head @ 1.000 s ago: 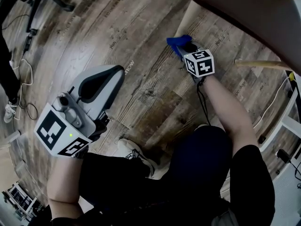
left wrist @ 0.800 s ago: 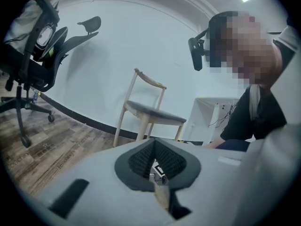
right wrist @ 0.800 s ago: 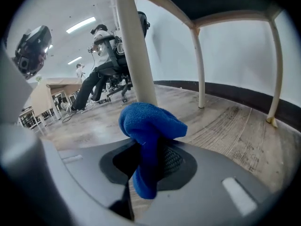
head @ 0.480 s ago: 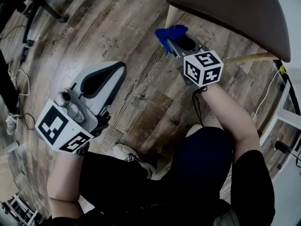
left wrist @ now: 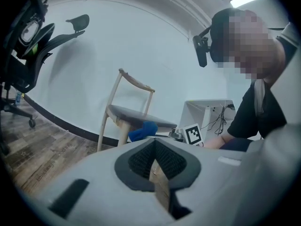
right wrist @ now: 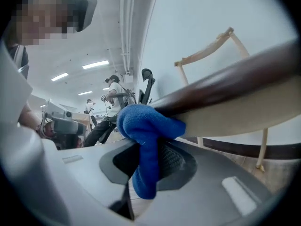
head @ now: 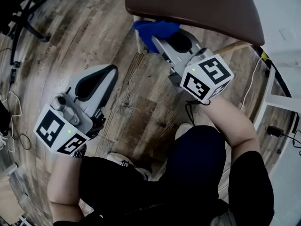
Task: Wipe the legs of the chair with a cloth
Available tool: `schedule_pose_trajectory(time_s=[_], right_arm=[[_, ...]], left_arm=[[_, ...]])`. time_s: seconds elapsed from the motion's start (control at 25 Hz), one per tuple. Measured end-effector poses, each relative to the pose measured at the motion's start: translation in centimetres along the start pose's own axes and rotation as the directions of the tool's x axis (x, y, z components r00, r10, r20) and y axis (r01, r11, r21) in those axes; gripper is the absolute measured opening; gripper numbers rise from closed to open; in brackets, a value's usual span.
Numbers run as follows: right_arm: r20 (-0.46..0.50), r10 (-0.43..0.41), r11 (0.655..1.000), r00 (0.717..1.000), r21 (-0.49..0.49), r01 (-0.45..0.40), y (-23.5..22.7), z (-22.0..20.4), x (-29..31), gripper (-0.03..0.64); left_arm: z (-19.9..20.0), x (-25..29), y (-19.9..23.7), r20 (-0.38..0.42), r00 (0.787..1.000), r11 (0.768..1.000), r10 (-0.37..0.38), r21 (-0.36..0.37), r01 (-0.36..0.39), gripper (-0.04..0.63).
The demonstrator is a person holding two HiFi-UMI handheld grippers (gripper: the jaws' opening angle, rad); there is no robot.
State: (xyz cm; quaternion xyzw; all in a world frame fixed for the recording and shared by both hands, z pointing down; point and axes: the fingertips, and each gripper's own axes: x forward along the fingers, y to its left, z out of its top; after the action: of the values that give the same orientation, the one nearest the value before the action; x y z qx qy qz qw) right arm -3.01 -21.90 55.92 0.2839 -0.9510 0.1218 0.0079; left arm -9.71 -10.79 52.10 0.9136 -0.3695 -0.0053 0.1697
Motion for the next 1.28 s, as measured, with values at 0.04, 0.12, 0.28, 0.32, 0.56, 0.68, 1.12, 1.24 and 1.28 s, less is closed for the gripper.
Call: schedule_pose_trajectory(time_s=[0.04,0.12,0.28,0.32,0.56,0.68,1.12,1.24,1.28], right_arm=[[0.003,-0.016,1.0,1.0,0.014,0.016,-0.7,0.4,-0.9,0.092],[0.005,-0.057,0.998,0.998,0.042,0.057,-2.3,1.1,-3.0,0.092],[0.007,-0.195,0.978,0.981,0.081,0.194,-6.5,1.6,-8.6,0.092],[0.005,-0.239,0.967,0.971,0.089,0.238,-7.9,1.7,-10.2,0.092],[-0.005,-0.501,0.861,0.866,0.103,0.498,-15.7,2.0,-19.1,0.092],[-0.016,-0.555,0.828,0.831,0.086,0.555,-17.6,1.6,-21.5,0.092],[-0.026,-0.577,0.815,0.816,0.049,0.577,-19.5,-2.0,-21.4,0.091],[-0.077,-0.587,0.805,0.806,0.057,0.591,-20.5,-5.5,-21.5,0.091],[-0.102,-0.592,0.798,0.8,0.063,0.599,-21.0,-7.0,-21.5,0.091]], left_arm=[[0.1,0.4,-0.2,0.003,1.0,1.0,-0.006,-0.002,0.006,0.005],[0.1,1.1,-0.6,0.006,1.0,1.0,-0.012,-0.003,0.012,0.005],[0.2,2.4,-0.9,0.007,1.0,1.0,-0.025,0.008,0.025,0.005],[0.3,2.8,-0.9,0.011,1.0,1.0,-0.028,0.006,0.028,0.005],[-0.1,5.0,-1.5,0.0,0.998,0.998,-0.059,0.006,0.059,0.005],[-0.9,5.5,-1.3,-0.022,0.998,0.999,-0.051,0.005,0.051,0.005],[-2.5,5.9,0.8,-0.065,0.998,1.0,0.007,-0.017,-0.008,0.005],[-2.9,5.9,0.9,-0.078,0.997,1.0,0.008,-0.018,-0.009,0.005],[-3.0,5.9,0.9,-0.083,0.996,1.0,0.009,-0.018,-0.011,0.005]])
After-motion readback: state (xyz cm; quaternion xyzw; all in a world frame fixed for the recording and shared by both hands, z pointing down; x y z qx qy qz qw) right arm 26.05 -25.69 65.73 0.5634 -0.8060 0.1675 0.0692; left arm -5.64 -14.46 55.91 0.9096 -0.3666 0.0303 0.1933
